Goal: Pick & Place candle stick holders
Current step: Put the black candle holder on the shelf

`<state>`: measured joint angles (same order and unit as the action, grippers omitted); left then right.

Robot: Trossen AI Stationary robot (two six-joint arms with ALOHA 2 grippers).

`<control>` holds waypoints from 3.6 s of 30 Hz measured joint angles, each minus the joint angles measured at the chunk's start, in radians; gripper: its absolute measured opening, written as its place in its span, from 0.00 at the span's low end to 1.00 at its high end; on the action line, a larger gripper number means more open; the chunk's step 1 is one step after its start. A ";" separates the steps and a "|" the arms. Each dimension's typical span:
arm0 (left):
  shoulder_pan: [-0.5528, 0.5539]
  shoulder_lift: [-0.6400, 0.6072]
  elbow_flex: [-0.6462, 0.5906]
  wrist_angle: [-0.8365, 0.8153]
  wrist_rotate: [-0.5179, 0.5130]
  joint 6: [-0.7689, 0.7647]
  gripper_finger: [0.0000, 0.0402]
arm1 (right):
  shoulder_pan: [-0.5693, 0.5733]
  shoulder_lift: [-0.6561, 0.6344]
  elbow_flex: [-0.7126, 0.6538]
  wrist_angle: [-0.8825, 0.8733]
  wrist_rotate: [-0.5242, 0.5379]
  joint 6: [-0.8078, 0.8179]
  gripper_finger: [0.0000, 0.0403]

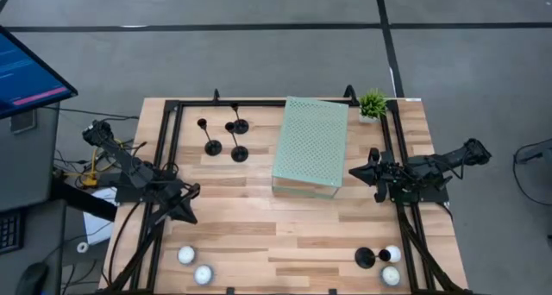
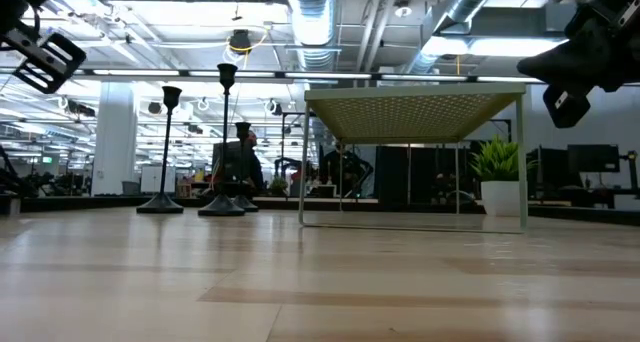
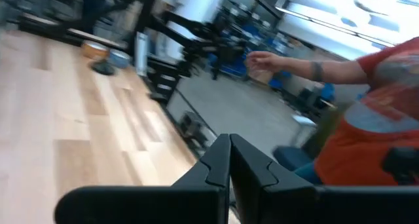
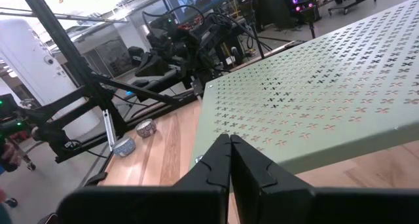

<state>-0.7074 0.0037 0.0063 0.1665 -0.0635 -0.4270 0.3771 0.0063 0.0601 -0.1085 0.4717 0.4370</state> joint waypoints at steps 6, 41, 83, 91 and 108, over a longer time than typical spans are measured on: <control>0.000 0.000 0.000 0.006 -0.014 0.000 0.02 | 0.000 0.000 0.000 0.000 0.000 0.000 0.00; 0.000 0.001 0.000 0.197 -0.022 -0.041 0.02 | -0.005 -0.001 -0.002 0.553 0.008 0.304 0.00; 0.001 0.762 0.471 0.584 -0.690 0.154 0.01 | -0.020 0.040 0.279 0.557 0.053 -0.385 0.35; 0.003 0.966 0.521 0.505 -0.749 0.130 0.14 | -0.019 0.040 0.279 0.557 0.053 -0.384 0.37; 0.187 1.179 0.521 0.502 -1.327 0.273 0.40 | -0.019 0.040 0.279 0.519 0.053 -0.365 0.37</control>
<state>-0.5209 1.1829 0.5270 0.6682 -1.3906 -0.1535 0.3576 0.0460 0.3393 0.4103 0.5243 0.0719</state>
